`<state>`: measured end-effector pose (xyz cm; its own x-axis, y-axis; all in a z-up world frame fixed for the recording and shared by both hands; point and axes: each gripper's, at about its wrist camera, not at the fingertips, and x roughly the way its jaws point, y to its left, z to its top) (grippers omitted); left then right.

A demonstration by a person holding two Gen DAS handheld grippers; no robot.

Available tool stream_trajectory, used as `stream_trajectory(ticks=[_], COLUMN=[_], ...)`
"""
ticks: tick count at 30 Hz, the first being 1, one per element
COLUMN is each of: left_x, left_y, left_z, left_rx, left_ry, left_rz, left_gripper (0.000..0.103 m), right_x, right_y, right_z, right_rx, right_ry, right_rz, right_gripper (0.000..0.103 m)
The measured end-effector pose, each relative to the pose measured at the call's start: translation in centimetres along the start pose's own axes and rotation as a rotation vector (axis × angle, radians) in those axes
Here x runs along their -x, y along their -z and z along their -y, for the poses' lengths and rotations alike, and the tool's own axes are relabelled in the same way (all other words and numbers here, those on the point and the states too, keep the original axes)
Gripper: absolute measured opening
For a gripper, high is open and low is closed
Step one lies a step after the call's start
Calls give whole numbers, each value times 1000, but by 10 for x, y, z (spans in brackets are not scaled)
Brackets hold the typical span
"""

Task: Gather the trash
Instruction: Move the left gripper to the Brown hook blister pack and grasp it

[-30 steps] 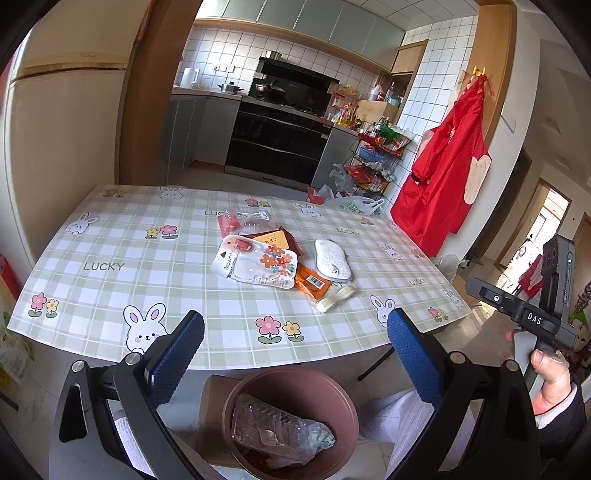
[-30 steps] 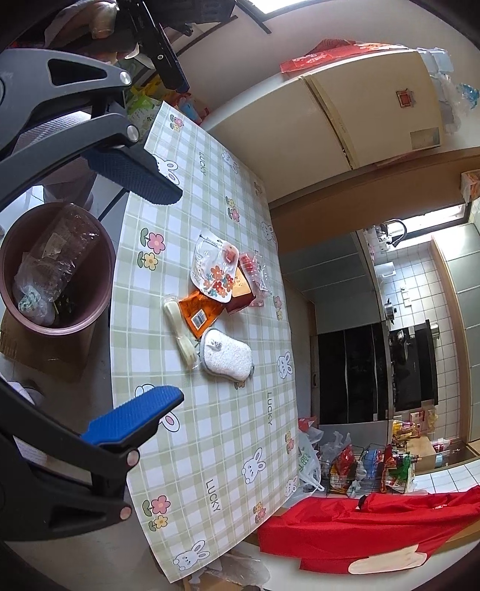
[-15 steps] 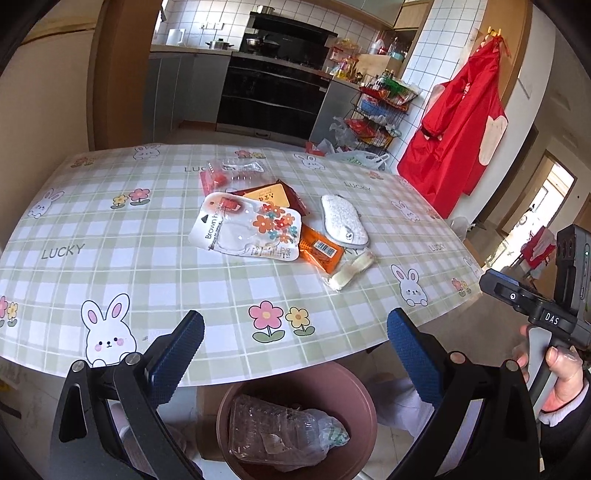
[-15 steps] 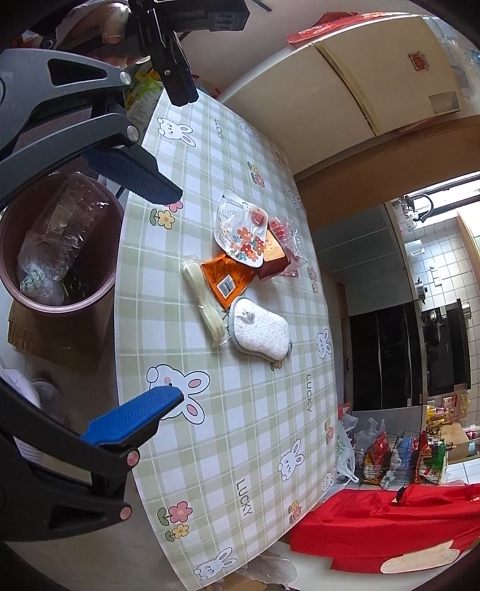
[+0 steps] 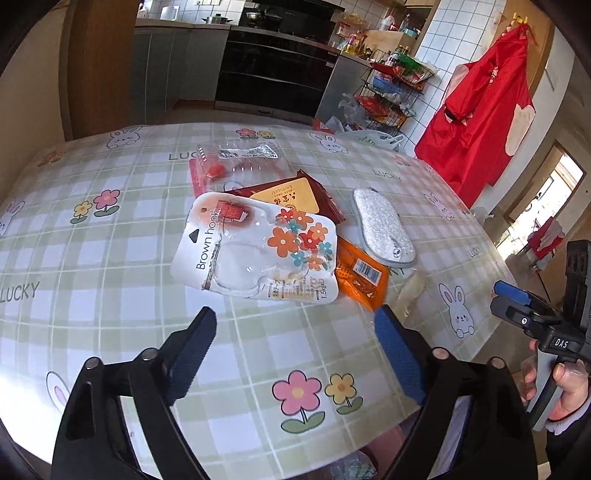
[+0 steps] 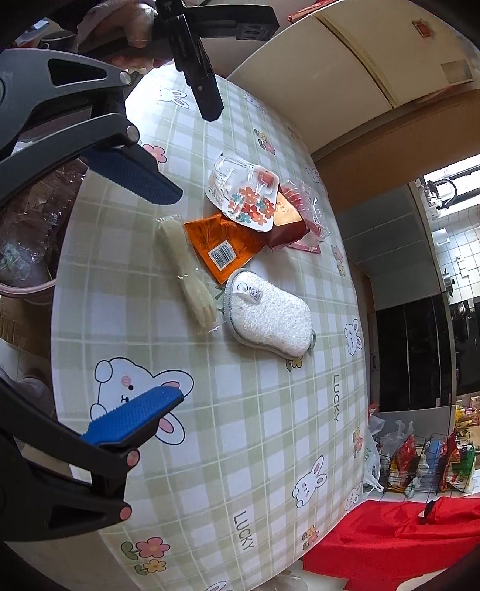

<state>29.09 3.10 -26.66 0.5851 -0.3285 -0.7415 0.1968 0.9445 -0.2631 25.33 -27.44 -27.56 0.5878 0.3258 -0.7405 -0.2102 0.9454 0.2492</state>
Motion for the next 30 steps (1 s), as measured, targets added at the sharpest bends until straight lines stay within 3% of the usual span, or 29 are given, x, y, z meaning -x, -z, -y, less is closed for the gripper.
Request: stream_trajectory(ticks=[4, 7, 22, 30], left_x=[-30, -46, -86, -101], left_y=[-10, -17, -68, -70], left_z=[-5, -10, -4, -5], left_rx=[-23, -22, -61, -102], left_ry=[-4, -11, -35, -55], left_rz=[0, -10, 1, -31], left_gripper=[59, 54, 54, 54], right_x=[-19, -29, -46, -52], right_y=[-6, -10, -18, -18], right_z=[2, 2, 14, 18], right_rx=[9, 16, 2, 0], right_ry=[-4, -2, -4, -6], right_rz=[-19, -29, -43, -55], right_gripper=[97, 97, 97, 97])
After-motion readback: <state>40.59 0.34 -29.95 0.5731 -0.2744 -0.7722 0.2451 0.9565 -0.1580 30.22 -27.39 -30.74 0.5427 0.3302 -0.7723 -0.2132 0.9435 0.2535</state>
